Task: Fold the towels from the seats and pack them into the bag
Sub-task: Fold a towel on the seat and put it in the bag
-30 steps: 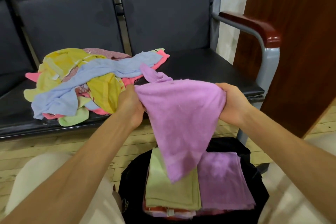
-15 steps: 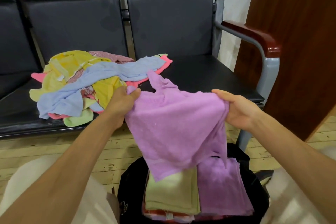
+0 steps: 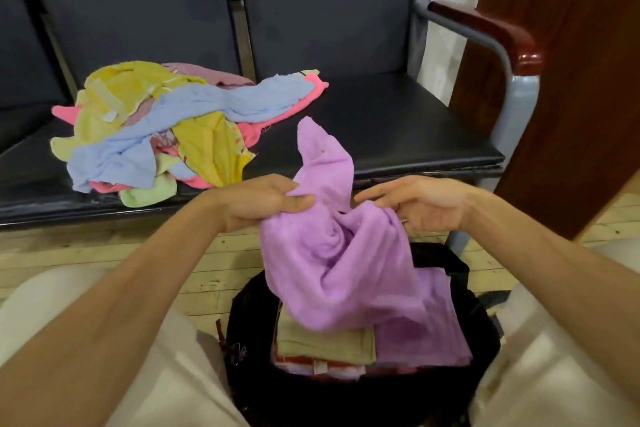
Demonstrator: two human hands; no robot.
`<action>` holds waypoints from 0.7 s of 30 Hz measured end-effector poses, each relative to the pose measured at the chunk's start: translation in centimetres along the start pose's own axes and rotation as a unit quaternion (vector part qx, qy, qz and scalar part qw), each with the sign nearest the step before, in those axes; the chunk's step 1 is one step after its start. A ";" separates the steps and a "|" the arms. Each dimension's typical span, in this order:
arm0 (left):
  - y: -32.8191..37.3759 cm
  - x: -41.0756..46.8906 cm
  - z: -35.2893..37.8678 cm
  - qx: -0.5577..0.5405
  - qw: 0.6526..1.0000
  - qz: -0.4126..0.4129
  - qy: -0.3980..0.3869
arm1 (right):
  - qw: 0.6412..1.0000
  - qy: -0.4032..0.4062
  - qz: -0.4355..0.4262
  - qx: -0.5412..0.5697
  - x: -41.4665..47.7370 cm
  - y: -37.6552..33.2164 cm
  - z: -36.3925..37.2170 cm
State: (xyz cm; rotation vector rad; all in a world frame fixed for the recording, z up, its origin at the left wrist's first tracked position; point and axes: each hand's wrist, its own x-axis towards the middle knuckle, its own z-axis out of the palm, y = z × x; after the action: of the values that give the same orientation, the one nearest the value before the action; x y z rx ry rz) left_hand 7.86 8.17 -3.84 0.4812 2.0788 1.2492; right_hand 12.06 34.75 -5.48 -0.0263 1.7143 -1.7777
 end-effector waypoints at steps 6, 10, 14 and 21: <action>3.3 -0.7 0.5 -0.269 0.953 0.086 0.109 | 0.982 0.026 -0.181 0.041 -2.1 -1.6 -0.3; 4.2 -0.7 -0.8 -0.377 0.901 0.092 0.192 | 0.916 0.163 -0.289 0.224 -3.0 -2.7 -1.3; 3.3 -0.5 -2.5 -0.440 0.856 0.039 0.268 | 0.926 0.232 -0.228 0.189 -2.7 -2.7 -2.7; 3.2 -0.3 -3.5 -0.445 0.853 0.032 0.272 | 0.914 0.302 -0.100 0.253 -1.9 -3.0 -3.2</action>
State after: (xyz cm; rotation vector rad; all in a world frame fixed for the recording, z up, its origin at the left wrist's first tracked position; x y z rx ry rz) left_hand 5.58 7.23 0.23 -0.2717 1.5930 2.3824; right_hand 10.79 38.21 -2.50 0.6554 1.6119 -2.5227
